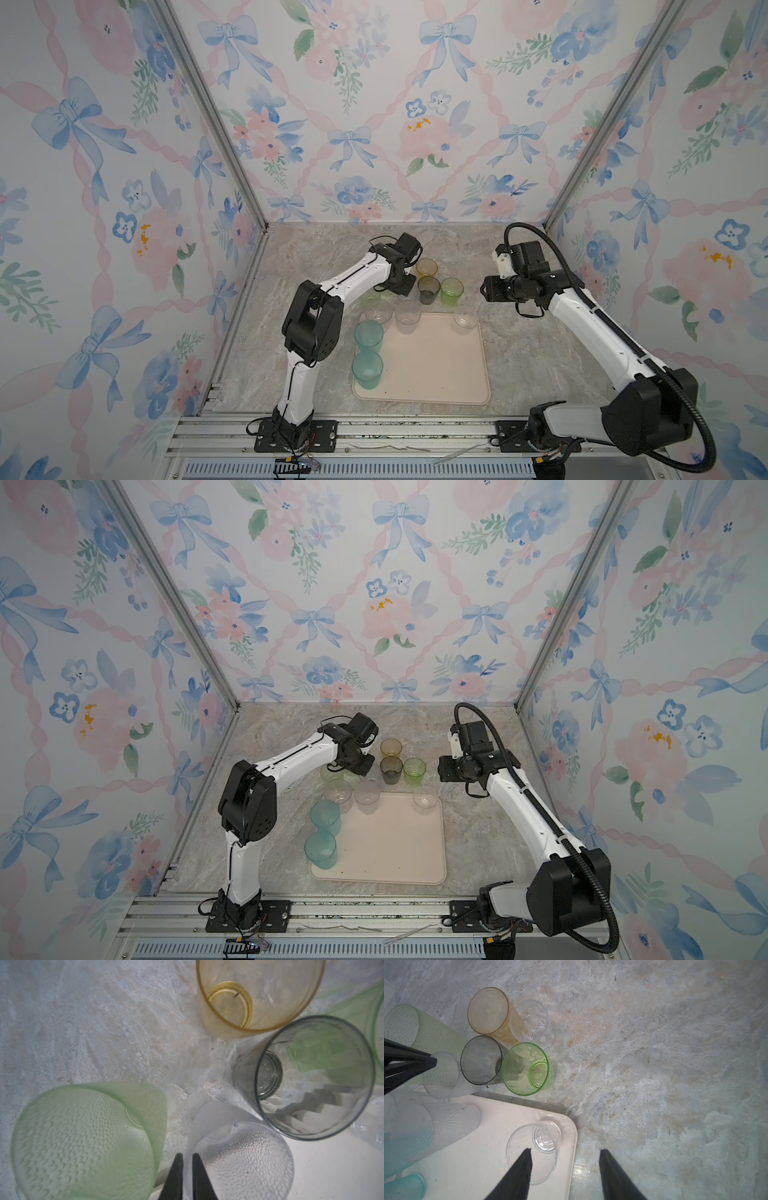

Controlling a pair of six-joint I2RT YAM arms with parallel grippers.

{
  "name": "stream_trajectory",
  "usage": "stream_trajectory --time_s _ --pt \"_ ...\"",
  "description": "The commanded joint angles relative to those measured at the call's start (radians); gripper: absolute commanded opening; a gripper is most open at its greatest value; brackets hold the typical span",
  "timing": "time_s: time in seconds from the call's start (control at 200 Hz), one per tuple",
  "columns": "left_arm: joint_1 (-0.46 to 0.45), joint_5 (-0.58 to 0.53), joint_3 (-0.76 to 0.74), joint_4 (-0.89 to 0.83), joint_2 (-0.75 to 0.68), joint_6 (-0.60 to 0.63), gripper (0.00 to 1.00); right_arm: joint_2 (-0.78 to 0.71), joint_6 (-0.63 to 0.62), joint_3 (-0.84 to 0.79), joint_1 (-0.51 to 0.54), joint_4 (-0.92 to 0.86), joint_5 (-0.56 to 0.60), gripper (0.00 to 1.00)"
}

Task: Place the glasses into the tray
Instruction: 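Lift the frosted clear cup up from the cluster with the left gripper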

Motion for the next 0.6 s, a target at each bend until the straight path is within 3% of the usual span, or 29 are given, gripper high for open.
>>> stream_trajectory --time_s 0.0,0.33,0.595 --pt "-0.005 0.004 -0.009 -0.018 0.018 0.006 0.09 -0.006 -0.016 -0.011 -0.014 0.004 -0.006 0.56" --pt "-0.005 0.008 -0.001 -0.017 0.021 0.011 0.00 -0.012 -0.016 -0.014 -0.015 0.004 -0.004 0.56" --pt "-0.010 -0.017 0.020 -0.017 -0.014 0.015 0.00 -0.009 -0.014 -0.013 -0.015 0.005 -0.007 0.56"
